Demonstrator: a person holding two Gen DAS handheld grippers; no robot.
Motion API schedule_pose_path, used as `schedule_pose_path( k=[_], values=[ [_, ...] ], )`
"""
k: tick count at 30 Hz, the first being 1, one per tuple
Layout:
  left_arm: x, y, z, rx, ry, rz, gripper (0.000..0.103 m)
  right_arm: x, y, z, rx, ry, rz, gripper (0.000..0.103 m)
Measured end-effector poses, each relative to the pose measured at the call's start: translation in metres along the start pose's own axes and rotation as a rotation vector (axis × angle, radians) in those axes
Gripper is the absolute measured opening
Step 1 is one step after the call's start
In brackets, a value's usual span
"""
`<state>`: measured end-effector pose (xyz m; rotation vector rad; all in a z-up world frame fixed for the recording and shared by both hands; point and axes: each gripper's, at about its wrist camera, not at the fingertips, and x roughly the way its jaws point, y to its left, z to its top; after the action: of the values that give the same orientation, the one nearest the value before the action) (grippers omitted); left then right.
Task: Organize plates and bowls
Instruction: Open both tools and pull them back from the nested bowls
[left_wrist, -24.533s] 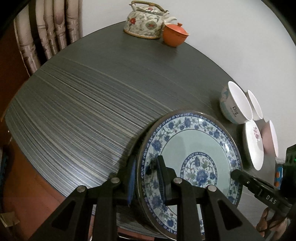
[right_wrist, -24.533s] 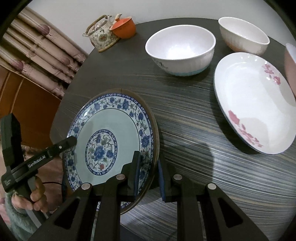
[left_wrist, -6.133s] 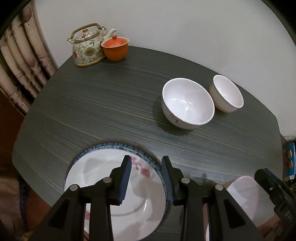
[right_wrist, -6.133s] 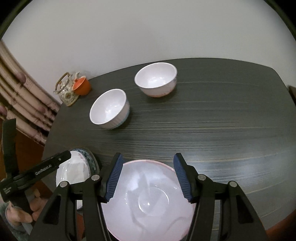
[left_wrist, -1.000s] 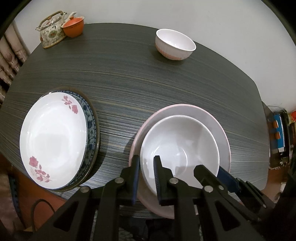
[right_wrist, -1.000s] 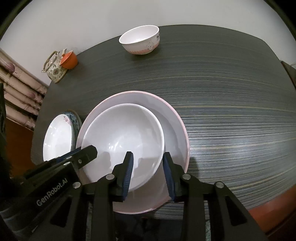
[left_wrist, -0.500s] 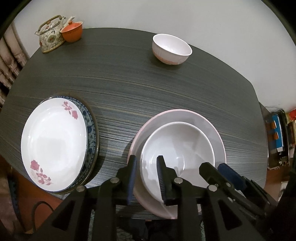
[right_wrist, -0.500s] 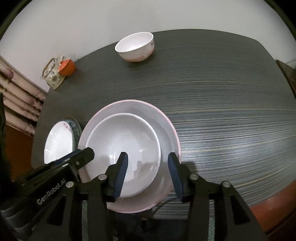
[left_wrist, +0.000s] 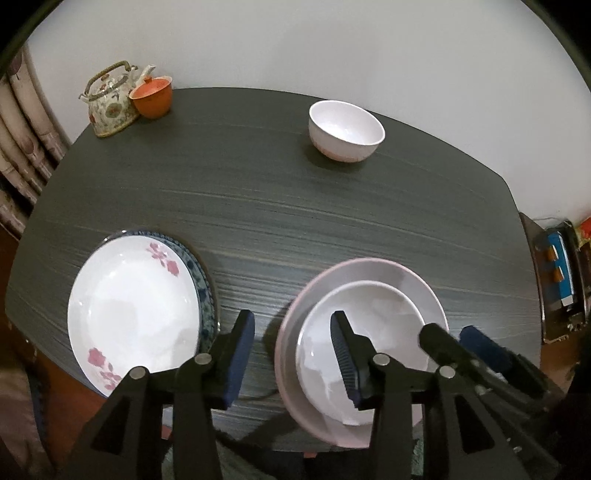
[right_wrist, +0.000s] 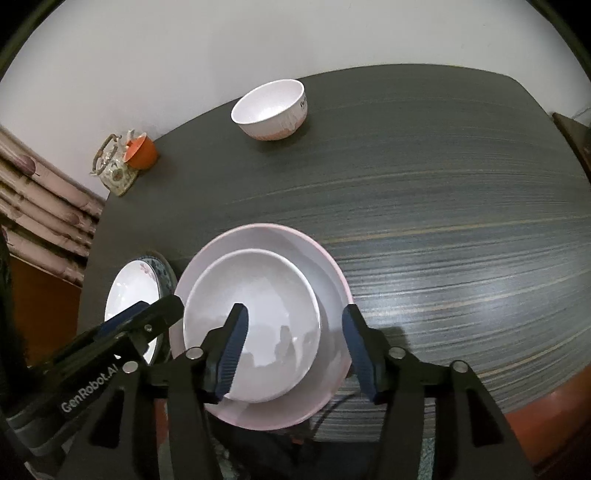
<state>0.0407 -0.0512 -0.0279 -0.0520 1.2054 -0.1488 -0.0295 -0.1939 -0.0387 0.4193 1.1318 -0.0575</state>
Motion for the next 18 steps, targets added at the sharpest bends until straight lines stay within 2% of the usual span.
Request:
schedule_pose_path(
  k=[1, 10, 18],
  values=[
    [0.0, 0.001, 0.003, -0.001, -0.001, 0.004, 0.044, -0.001, 0.001, 0.001, -0.005, -0.01, -0.018, 0.059],
    [0.01, 0.01, 0.043, 0.023, -0.039, 0.066, 0.044, -0.004, -0.007, 0.023, -0.004, -0.045, -0.026, 0.06],
    [0.039, 0.023, 0.095, -0.013, -0.019, 0.077, 0.044, 0.01, -0.021, 0.068, -0.002, -0.059, -0.034, 0.06]
  ],
)
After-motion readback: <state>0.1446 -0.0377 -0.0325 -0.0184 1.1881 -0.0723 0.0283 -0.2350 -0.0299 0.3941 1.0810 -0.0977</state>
